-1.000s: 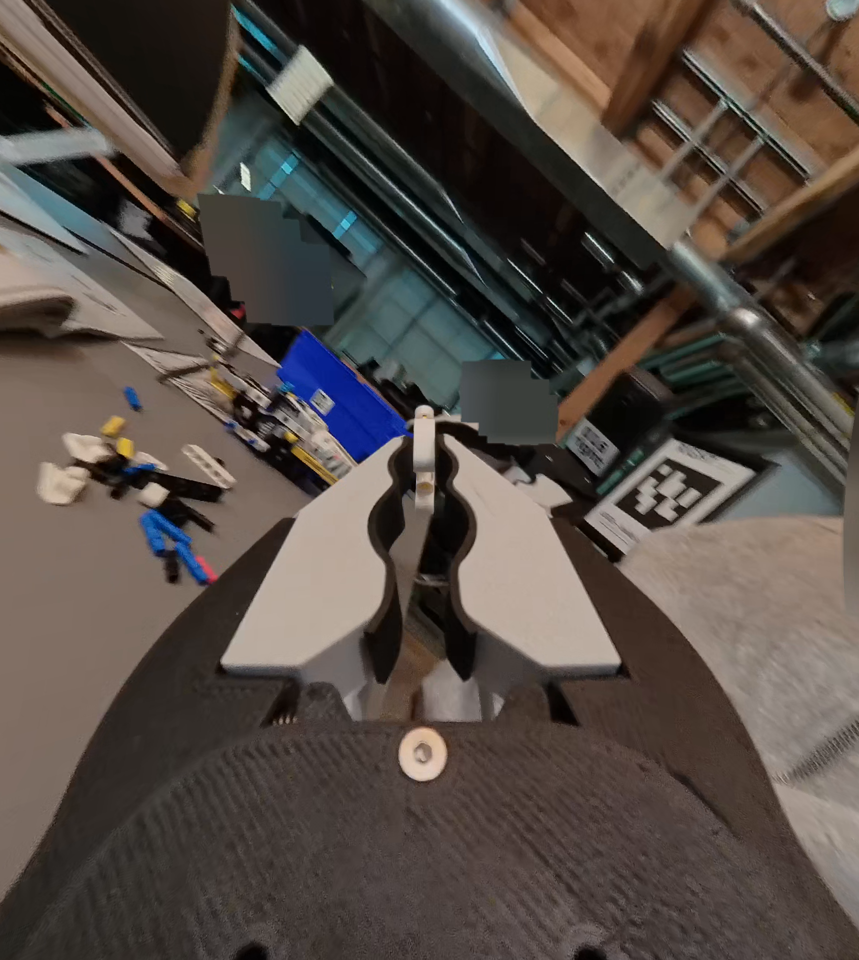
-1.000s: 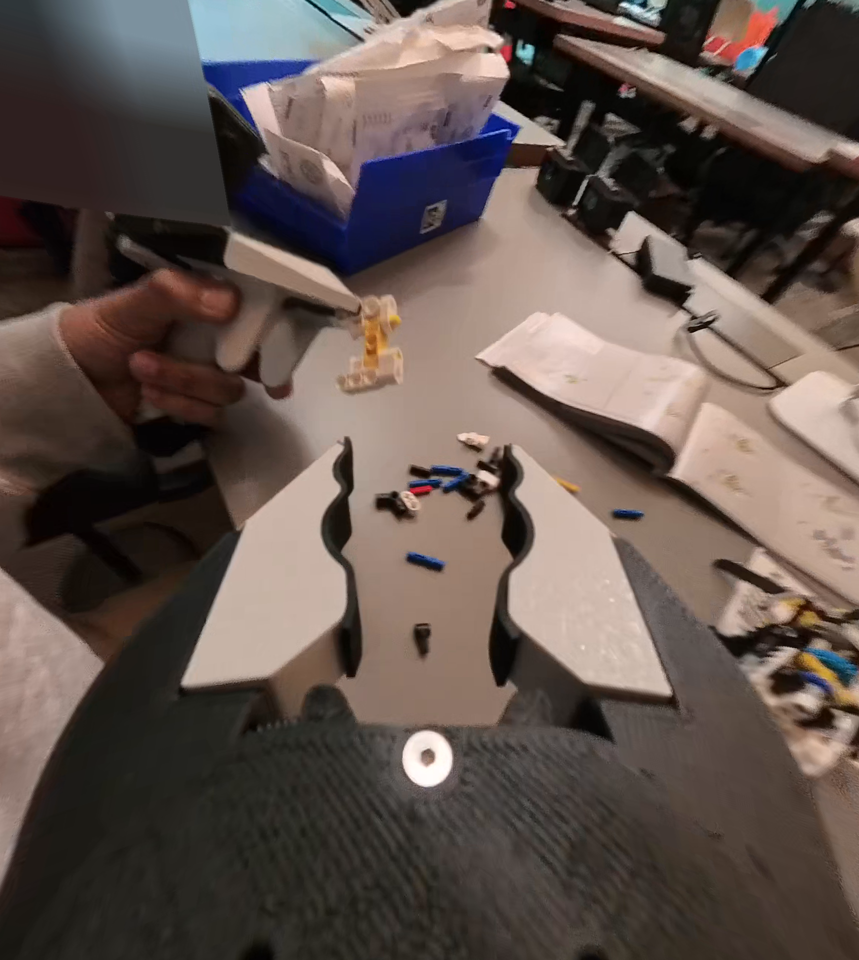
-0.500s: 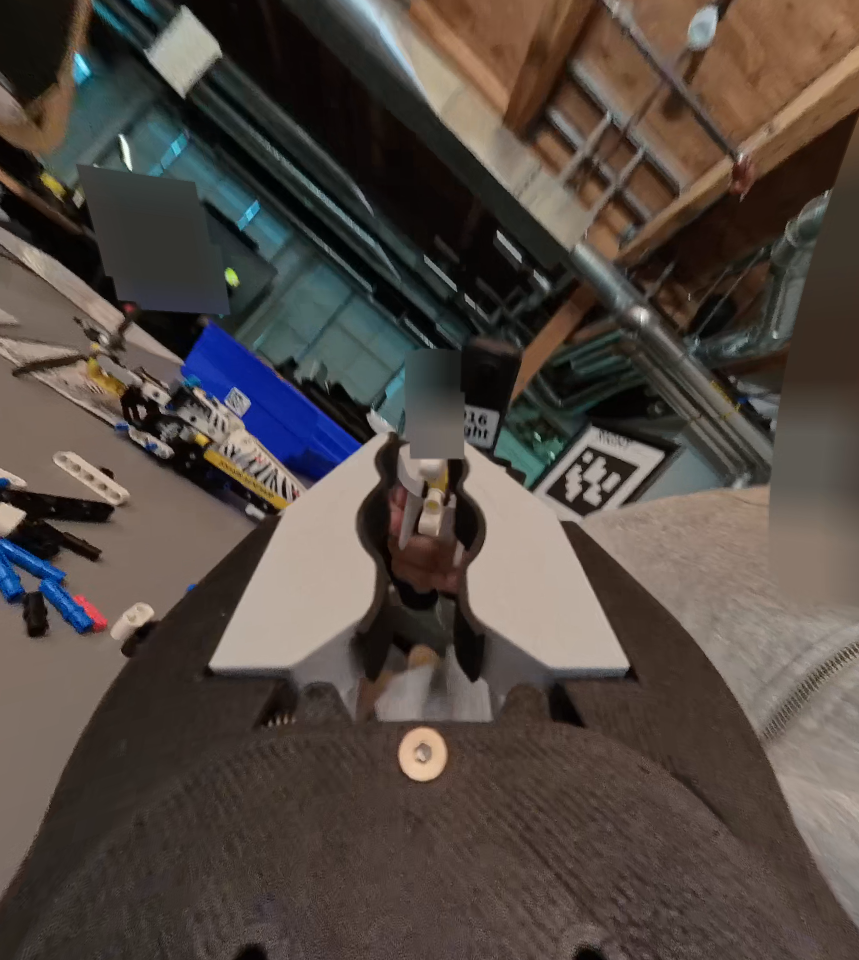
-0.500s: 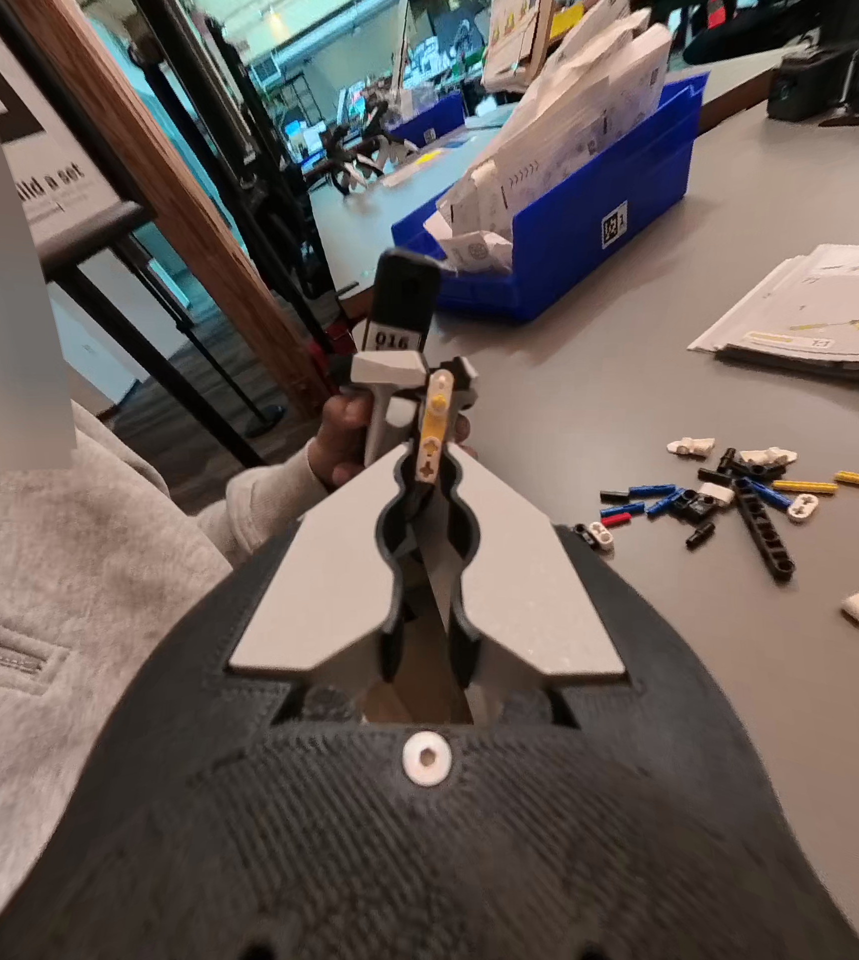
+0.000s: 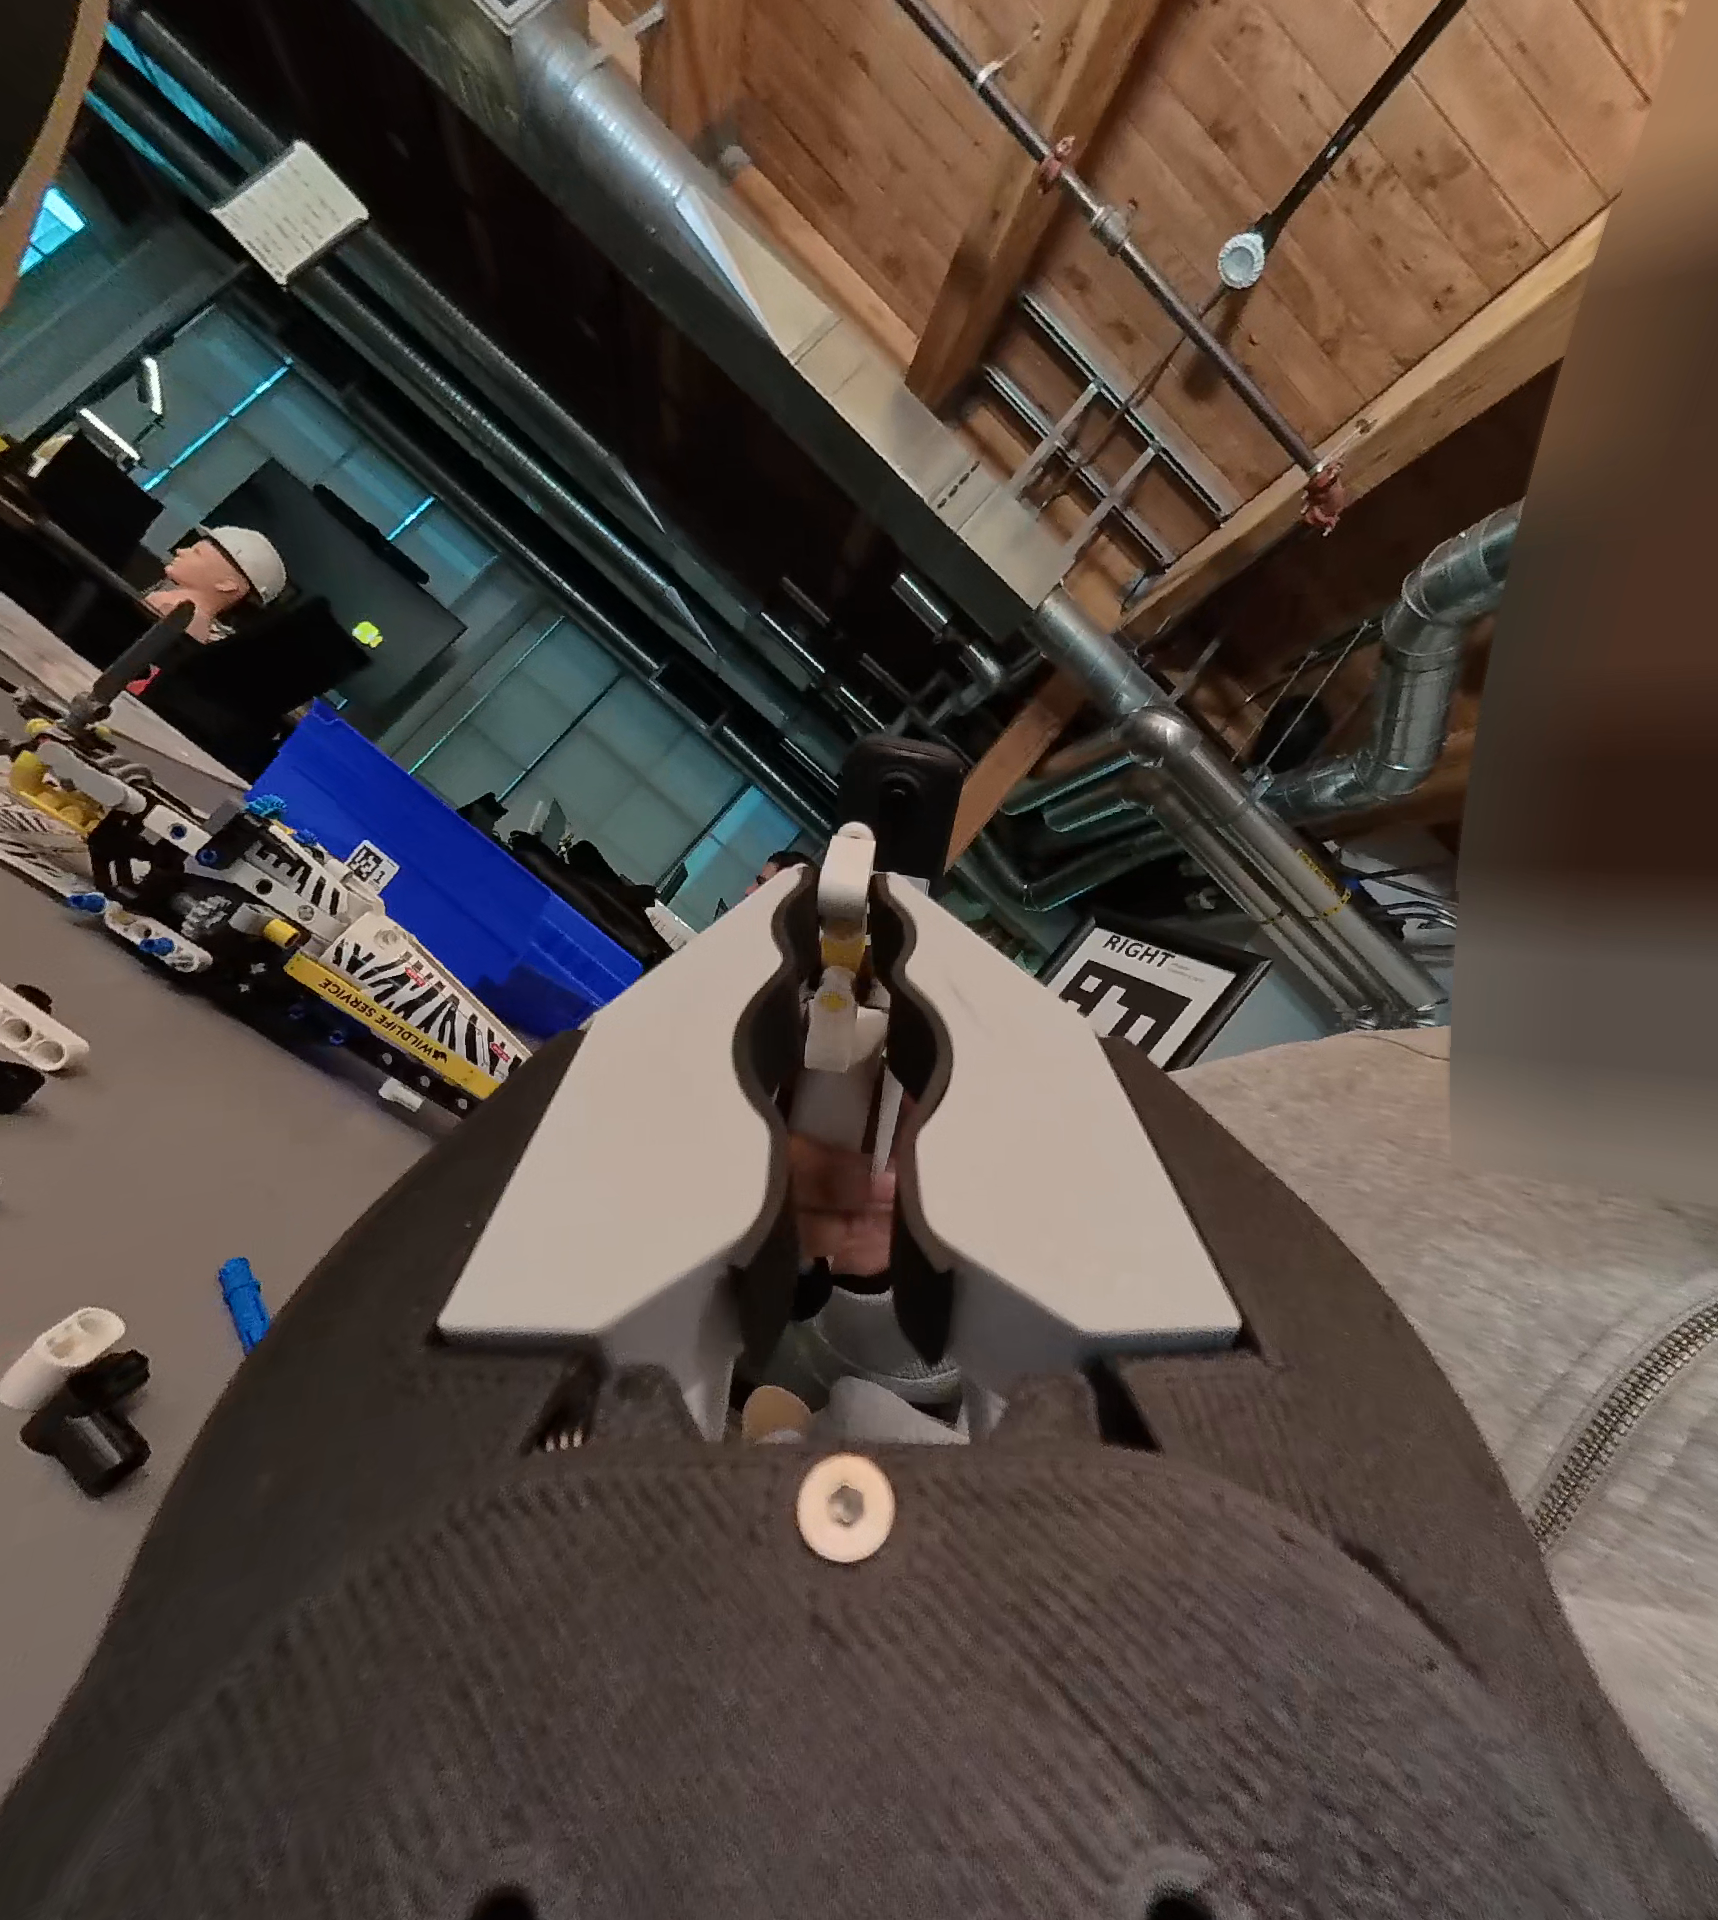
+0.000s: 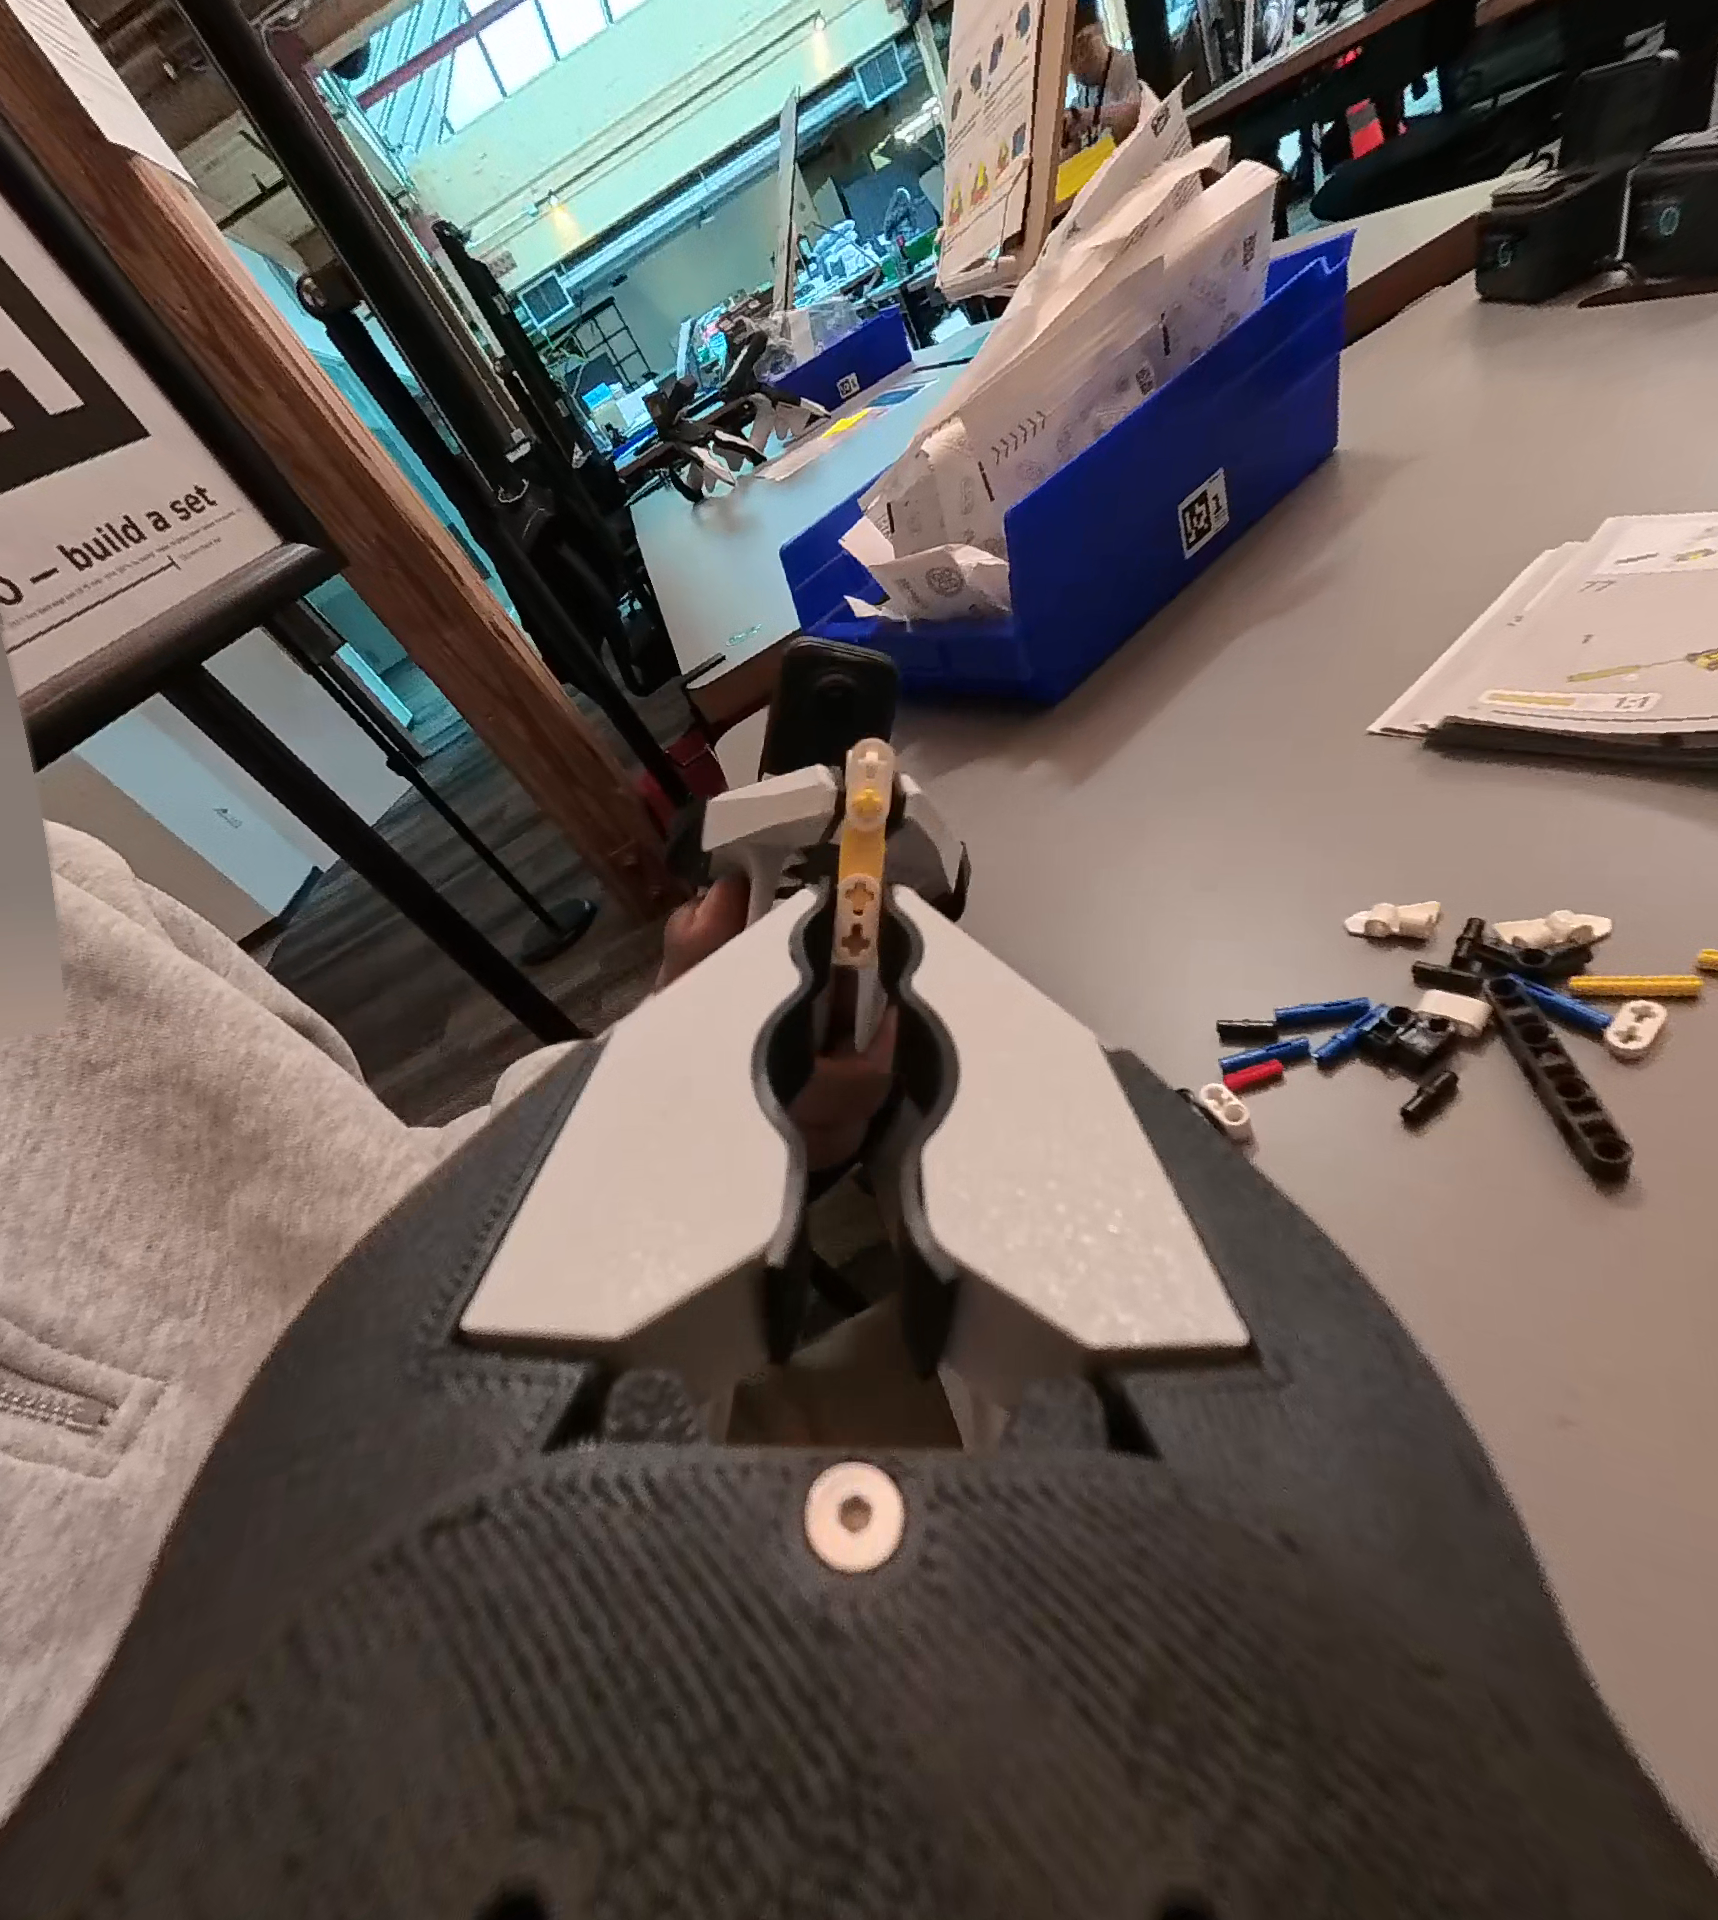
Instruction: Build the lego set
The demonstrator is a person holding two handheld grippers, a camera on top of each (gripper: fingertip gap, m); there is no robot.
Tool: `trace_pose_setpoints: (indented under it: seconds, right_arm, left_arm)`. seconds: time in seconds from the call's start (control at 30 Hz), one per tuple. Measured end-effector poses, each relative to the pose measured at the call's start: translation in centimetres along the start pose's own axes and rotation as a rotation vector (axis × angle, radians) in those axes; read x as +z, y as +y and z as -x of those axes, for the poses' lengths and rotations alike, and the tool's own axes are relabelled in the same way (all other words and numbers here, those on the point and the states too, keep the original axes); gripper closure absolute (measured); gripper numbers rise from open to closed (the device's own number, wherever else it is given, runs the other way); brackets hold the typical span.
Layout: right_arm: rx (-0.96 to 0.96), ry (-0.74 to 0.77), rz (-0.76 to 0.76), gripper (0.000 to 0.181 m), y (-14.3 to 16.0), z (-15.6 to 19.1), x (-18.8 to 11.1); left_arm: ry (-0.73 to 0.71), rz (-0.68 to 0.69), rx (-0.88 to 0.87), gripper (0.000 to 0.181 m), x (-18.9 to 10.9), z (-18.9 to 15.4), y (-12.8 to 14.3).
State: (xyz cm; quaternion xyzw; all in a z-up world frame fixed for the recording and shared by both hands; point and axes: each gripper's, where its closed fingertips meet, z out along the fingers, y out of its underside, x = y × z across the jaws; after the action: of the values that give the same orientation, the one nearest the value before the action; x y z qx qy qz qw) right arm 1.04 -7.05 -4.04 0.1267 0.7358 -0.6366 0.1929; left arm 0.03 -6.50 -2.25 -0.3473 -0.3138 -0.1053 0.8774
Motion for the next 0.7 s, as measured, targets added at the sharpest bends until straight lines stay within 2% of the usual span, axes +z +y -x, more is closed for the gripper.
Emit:
trace_pose_setpoints:
  seconds: [0.37,0.47,0.7]
  right_arm:
    - [-0.023,-0.004,0.017,0.175,0.3,0.1,0.3]
    - [-0.035,0.006,-0.003,0.168,-0.3,-0.2,-0.2]
    - [-0.033,0.025,-0.054,0.166,-1.4,-0.8,-1.4]
  left_arm:
    - [0.015,0.0,0.004,0.175,0.1,-0.1,0.0]
    - [0.006,0.007,0.023,0.175,-0.1,-0.1,-0.1]
    - [0.004,-0.006,0.049,0.175,-0.5,-0.2,-0.6]
